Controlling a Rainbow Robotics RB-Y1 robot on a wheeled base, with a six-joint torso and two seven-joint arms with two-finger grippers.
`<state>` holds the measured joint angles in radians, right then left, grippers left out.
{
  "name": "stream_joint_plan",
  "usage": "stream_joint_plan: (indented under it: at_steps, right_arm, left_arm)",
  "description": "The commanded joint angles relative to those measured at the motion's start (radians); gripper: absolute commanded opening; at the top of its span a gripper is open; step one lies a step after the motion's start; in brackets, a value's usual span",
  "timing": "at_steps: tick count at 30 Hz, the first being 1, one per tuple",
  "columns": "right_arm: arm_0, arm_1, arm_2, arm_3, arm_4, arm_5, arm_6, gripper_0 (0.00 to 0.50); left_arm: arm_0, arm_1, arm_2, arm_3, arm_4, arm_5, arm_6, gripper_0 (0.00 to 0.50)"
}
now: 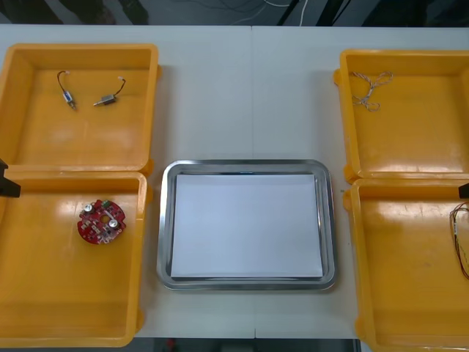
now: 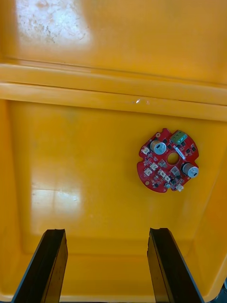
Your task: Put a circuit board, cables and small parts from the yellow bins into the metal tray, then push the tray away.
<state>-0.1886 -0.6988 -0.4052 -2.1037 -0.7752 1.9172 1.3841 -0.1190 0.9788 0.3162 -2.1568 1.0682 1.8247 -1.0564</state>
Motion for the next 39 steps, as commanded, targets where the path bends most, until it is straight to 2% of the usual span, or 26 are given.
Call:
stream_joint_plan:
  at_steps: [1, 7, 12, 22, 33, 39]
  right_arm:
    - [0.014, -0.036, -0.001, -0.007, -0.007, 0.003, -0.019, 0.500]
    - [-0.011, -0.073, 0.008, 0.004, 0.010, 0.003, -0.016, 0.500]
    - [-0.009, -0.073, 0.025, 0.004, 0.034, 0.003, -0.017, 0.500]
    - [0.034, -0.071, 0.014, 0.005, 0.024, 0.003, -0.002, 0.500]
    - [0.104, -0.071, -0.052, 0.005, -0.016, 0.003, 0.039, 0.500]
    - [0.189, -0.071, -0.112, 0.005, -0.119, -0.061, 0.066, 0.500]
  left_arm:
    - [0.019, 0.043, 0.004, -0.014, 0.012, -0.007, -0.059, 0.500]
    - [0.018, 0.049, 0.004, -0.014, 0.021, -0.007, -0.063, 0.500]
    - [0.016, 0.049, 0.003, -0.014, 0.027, -0.013, -0.085, 0.500]
    - [0.015, 0.047, -0.008, -0.020, 0.024, -0.030, -0.189, 0.500]
    - [0.002, 0.049, -0.063, -0.028, 0.001, -0.074, -0.361, 0.500]
    - [-0.001, 0.049, -0.112, -0.029, 0.004, -0.153, -0.416, 0.500]
